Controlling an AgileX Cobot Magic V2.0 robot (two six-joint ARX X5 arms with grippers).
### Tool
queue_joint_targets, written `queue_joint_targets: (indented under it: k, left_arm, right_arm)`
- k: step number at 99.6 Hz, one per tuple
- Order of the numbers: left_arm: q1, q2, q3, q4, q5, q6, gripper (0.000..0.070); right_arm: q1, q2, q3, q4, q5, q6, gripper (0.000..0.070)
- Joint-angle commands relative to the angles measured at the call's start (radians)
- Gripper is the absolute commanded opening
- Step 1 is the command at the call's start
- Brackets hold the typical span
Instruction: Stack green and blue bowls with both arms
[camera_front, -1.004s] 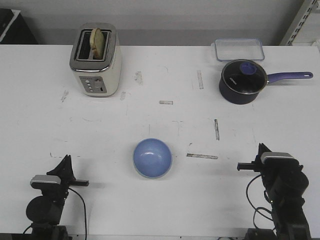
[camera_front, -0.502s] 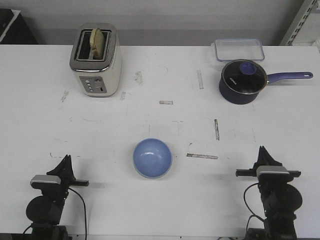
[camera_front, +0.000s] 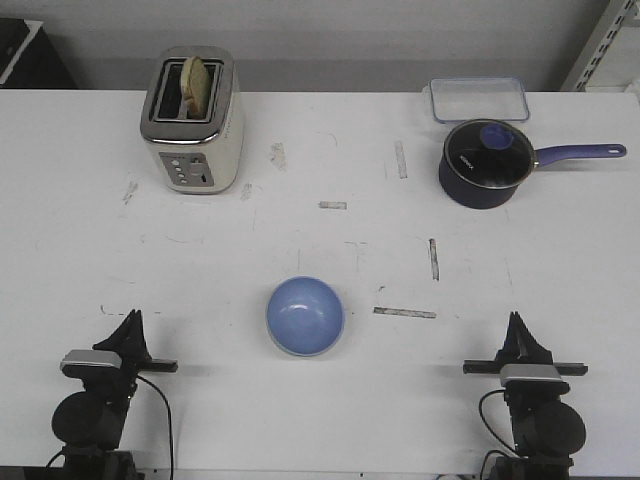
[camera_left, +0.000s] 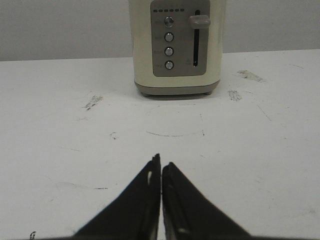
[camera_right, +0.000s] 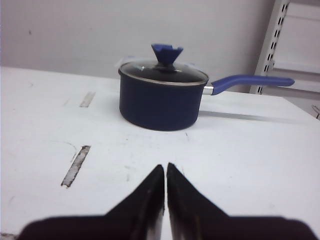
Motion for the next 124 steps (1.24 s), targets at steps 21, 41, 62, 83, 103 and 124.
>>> queue_joint_targets:
  k: [21, 41, 62, 83, 103, 124]
  left_arm:
    - [0.0, -0.001, -0.021, 0.011, -0.002, 0.002, 0.0001]
    - [0.0, -0.001, -0.021, 0.011, -0.002, 0.002, 0.0001]
    - [0.0, -0.001, -0.021, 0.011, -0.001, 0.002, 0.0001]
    - [0.0, -0.001, -0.021, 0.011, -0.002, 0.002, 0.0001]
    - [0.0, -0.001, -0.021, 0.011, -0.001, 0.002, 0.0001]
    - [0.0, -0.001, -0.021, 0.011, -0.002, 0.002, 0.0001]
  right_arm:
    - [0.0, -0.002, -0.002, 0.006, 0.0, 0.026, 0.0003]
    - [0.0, -0.002, -0.002, 0.015, 0.0, 0.047, 0.0003]
    - [0.0, -0.002, -0.002, 0.018, 0.0, 0.048, 0.0003]
    - [0.0, -0.002, -0.002, 0.018, 0.0, 0.047, 0.0003]
    - [0.0, -0.002, -0.002, 0.018, 0.0, 0.047, 0.0003]
    - [0.0, -0.002, -0.002, 0.018, 0.0, 0.048, 0.0003]
